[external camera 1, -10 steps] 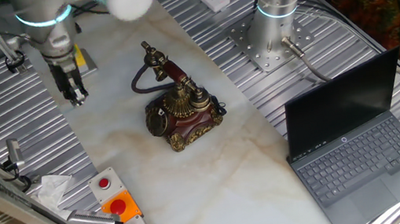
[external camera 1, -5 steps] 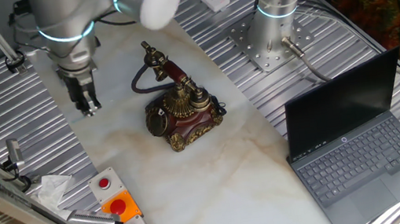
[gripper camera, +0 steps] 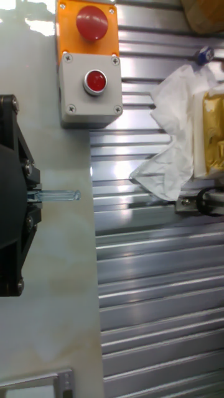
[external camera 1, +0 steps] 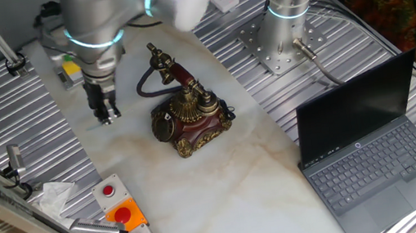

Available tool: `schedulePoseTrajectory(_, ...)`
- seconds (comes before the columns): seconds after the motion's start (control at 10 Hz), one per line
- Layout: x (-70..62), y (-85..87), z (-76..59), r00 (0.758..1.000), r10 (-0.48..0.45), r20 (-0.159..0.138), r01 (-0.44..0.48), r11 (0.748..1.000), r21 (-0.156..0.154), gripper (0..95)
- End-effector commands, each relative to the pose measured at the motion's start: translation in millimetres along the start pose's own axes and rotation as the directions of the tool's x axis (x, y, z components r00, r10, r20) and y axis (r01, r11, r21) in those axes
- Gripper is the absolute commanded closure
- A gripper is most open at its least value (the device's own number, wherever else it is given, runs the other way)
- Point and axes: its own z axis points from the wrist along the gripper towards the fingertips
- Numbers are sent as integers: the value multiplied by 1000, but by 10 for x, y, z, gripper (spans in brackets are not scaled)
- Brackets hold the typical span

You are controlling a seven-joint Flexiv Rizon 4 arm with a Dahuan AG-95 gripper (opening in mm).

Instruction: Dial a number on an old rotary phone

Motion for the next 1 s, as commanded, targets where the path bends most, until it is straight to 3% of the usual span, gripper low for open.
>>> schedulePoseTrajectory(0.1,3,6,-8,1000,12,3,-12,1000,-7,950)
schedulePoseTrajectory(0.4,16,-2,-5,1000,27,4,-27,1000,-12,950)
schedulePoseTrajectory(1.0,15,-4,-1,999,36,-22,-36,999,-13,950)
